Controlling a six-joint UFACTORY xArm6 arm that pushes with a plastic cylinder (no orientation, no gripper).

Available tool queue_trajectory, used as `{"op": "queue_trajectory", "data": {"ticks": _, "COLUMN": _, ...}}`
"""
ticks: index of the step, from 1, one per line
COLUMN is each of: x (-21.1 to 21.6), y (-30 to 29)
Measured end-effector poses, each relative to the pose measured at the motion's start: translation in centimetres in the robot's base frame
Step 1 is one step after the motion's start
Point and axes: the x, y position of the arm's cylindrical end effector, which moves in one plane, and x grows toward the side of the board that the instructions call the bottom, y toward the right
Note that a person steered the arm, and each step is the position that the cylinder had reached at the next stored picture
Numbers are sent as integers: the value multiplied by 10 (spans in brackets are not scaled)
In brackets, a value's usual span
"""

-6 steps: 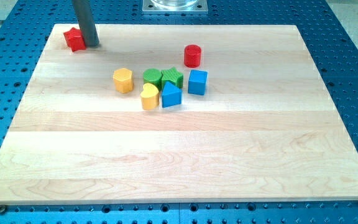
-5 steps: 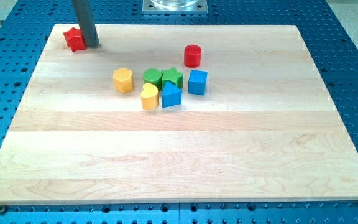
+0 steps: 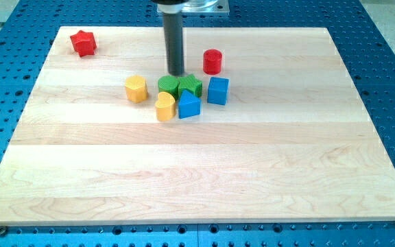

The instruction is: Move the red circle at the top center of the board

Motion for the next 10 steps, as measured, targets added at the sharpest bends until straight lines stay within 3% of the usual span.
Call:
{"op": "queue_trajectory", "data": {"ticks": 1, "x": 38, "y": 25}}
{"op": "queue_trajectory", "data": {"ticks": 2, "x": -5, "y": 94}}
{"op": "queue_trajectory", "data": {"ticks": 3, "x": -43, "y": 51}}
{"op": "queue_trajectory", "data": {"ticks": 5, "x": 19, "y": 12}}
{"op": "queue_trajectory", "data": {"ticks": 6, "x": 8, "y": -43}}
{"op": "queue_trajectory", "data": {"ticks": 8, "x": -15, "y": 34}}
{"op": "queue_trajectory", "data": {"ticks": 9, "x": 11, "y": 13}}
{"op": "queue_trajectory", "data": {"ticks": 10, "x": -6, "y": -21}}
